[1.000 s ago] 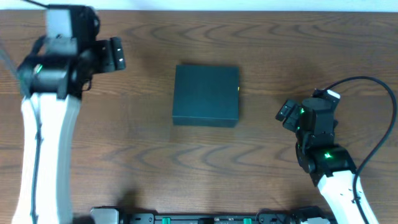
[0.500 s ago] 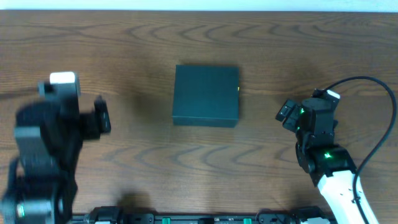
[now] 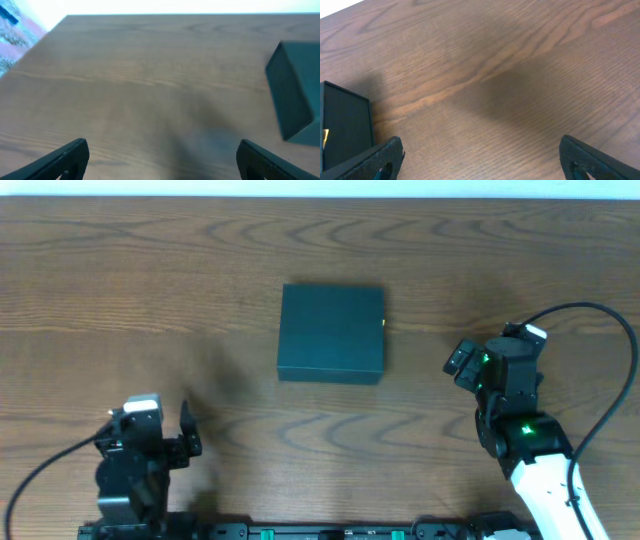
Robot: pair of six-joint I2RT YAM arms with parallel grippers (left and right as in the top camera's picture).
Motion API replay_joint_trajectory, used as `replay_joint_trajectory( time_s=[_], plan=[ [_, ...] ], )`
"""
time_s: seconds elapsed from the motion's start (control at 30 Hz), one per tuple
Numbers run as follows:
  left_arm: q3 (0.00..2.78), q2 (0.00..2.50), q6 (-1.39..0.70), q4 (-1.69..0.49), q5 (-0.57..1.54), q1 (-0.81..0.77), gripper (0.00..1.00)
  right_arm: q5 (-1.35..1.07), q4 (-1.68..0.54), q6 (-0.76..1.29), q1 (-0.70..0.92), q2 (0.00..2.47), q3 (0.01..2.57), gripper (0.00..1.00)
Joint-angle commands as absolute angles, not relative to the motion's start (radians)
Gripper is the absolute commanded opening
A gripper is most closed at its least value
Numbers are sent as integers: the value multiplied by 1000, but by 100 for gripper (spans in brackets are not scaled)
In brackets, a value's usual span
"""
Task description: Pack container
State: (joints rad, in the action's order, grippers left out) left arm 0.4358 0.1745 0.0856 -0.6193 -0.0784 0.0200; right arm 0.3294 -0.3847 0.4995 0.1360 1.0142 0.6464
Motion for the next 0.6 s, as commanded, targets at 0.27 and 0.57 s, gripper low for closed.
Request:
replay_joint_trajectory(
  time_s=[0.27, 0.57],
  plan=[
    [210, 3, 44, -541, -78, 46, 95, 336, -386, 493, 125, 1013, 649, 99],
    [141, 3, 26, -516, -78, 46, 95, 336, -386, 493, 125, 1013, 649, 99]
  ],
)
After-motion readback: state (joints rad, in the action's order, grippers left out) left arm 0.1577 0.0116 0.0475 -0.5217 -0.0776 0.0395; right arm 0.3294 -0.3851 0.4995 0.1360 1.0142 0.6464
